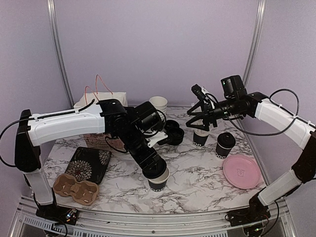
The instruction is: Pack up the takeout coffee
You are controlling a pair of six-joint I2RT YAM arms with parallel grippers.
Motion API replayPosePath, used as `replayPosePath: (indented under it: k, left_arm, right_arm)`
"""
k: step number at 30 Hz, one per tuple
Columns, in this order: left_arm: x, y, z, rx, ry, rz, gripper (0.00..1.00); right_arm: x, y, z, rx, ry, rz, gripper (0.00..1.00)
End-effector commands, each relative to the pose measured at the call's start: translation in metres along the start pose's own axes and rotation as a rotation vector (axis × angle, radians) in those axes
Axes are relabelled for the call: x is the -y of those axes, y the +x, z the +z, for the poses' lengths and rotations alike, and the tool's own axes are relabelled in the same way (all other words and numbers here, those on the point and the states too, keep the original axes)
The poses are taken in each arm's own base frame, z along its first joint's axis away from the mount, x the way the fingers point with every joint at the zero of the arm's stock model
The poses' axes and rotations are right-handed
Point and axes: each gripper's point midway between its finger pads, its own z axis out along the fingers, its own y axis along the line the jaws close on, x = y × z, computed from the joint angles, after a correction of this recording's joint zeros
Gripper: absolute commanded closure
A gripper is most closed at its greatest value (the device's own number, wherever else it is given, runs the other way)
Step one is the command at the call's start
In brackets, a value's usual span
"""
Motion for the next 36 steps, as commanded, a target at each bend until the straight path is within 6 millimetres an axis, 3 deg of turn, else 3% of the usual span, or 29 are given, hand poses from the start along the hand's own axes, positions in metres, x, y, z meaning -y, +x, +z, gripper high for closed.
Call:
replayPosePath:
  k: [1,22,25,31,36]
  left_arm:
    - [0.003,-0.001,0.005,-0.029,0.014,0.012,0.39]
    - [0.002,-0.005,0.027,-0.064,-0.016,0.020,0.39]
    - [0.007,-0.003,0.032,-0.074,-0.027,0.031,0.39]
    - [0.010,0.004,0.051,-0.103,-0.093,0.050,0.37]
    - [0.013,-0.002,0.053,-0.073,-0.146,0.054,0.27]
  right_arm:
    - [-0.006,-0.005,-0.004,0.009,0.005,-0.030,0.18]
    - [-0.006,0.000,-0.005,-0.005,0.019,-0.004,0.17]
    - [-0.005,0.014,-0.002,-0.051,0.021,0.081,0.17]
    - [-0.014,0.062,0.010,-0.138,-0.020,0.302,0.17]
    - [-0.022,0.090,0.016,-0.192,-0.052,0.390,0.16]
